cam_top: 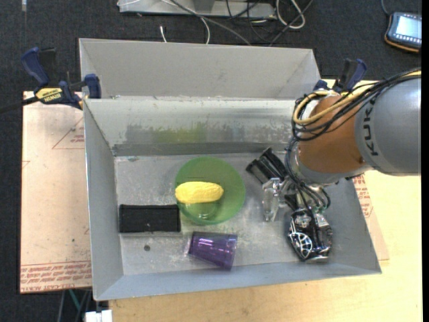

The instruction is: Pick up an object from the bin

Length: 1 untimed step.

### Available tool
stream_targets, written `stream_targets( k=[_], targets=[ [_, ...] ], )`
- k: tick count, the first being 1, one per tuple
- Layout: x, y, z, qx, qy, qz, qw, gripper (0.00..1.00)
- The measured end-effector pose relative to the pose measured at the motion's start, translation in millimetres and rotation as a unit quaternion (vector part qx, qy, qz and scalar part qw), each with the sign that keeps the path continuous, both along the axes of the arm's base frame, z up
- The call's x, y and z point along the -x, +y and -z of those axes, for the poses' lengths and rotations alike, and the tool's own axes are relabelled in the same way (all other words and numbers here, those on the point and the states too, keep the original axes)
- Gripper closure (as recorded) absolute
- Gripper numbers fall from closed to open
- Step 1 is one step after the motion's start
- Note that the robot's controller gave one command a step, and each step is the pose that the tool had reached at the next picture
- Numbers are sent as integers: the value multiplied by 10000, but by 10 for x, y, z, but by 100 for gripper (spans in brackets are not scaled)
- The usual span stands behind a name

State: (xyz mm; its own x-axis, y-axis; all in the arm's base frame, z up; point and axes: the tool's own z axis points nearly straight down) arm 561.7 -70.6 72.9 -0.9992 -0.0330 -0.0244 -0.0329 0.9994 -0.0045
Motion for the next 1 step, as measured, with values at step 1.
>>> stream_targets(
  k=[1],
  targets=[
    [110, -329, -364, 31, -12, -1304, 9915, 100]
  ],
)
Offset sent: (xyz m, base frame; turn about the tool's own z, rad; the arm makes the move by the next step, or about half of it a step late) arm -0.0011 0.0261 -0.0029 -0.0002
